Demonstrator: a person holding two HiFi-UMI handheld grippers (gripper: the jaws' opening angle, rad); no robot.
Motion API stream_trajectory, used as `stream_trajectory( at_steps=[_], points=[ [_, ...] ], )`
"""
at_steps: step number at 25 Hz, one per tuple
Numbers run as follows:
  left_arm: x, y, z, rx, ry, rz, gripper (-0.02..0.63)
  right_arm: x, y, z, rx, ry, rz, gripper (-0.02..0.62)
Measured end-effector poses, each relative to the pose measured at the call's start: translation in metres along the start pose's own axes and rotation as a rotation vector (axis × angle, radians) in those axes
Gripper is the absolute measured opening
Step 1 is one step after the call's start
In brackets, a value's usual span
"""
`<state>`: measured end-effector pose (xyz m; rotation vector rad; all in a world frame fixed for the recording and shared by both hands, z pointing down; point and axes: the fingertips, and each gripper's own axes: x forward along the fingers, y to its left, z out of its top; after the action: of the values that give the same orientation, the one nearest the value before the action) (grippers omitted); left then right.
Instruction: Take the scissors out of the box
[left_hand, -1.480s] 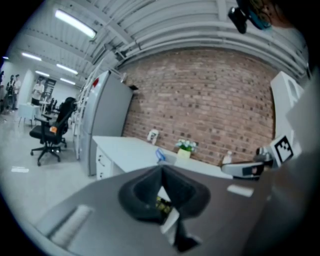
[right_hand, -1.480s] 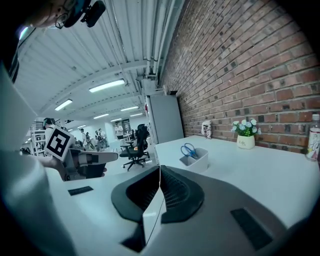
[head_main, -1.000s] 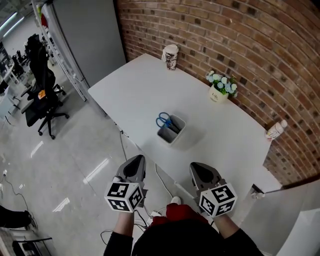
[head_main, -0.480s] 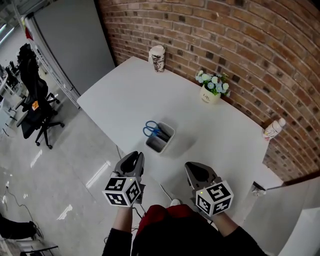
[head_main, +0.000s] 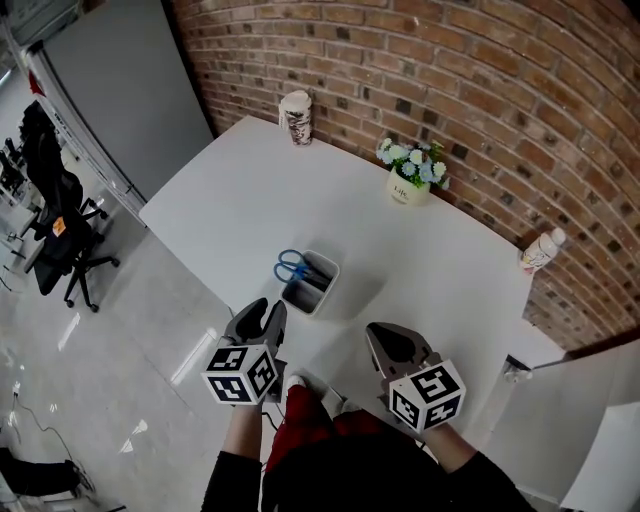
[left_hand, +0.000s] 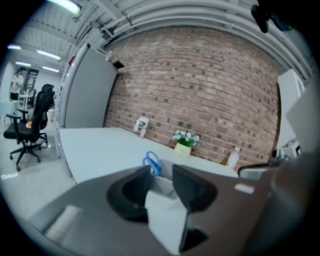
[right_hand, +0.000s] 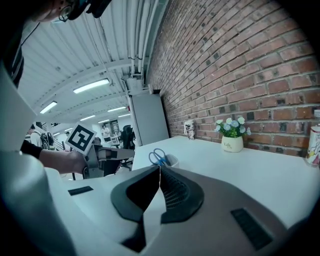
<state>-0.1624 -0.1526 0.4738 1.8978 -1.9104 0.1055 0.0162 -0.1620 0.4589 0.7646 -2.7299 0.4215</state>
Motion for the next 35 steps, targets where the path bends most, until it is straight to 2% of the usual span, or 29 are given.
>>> stream_trajectory(
  at_steps=[17,35],
  points=[
    [0.068,0.036,0.0,-0.014,0.123,-0.175,0.147,0.049,-0.002,0.012,0.06,0.002,-0.161,0.009],
    [0.104,0.028,-0.009,-0.017,0.225,-0.367,0.134,0.062,-0.007,0.006,0.124,0.013,-0.33,0.009]
  ],
)
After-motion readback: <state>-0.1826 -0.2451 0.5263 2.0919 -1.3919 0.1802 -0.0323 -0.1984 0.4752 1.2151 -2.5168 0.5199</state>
